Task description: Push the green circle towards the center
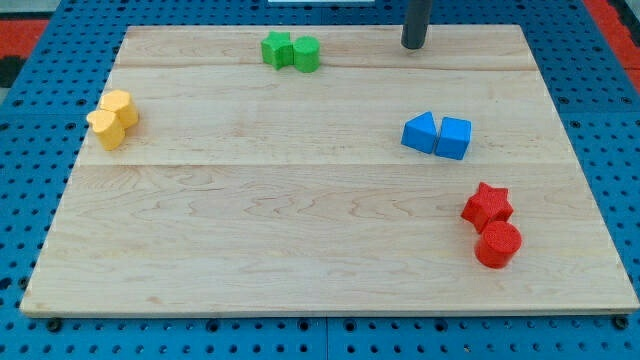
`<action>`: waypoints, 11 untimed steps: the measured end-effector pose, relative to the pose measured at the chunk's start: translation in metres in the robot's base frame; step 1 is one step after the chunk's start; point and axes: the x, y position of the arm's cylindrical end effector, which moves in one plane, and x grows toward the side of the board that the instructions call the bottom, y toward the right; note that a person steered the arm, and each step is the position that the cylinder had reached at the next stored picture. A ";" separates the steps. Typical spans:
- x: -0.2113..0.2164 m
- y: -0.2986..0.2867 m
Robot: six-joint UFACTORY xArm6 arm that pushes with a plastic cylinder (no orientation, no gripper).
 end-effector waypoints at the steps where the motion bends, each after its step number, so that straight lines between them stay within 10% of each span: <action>1: 0.000 0.000; 11: 0.036 -0.150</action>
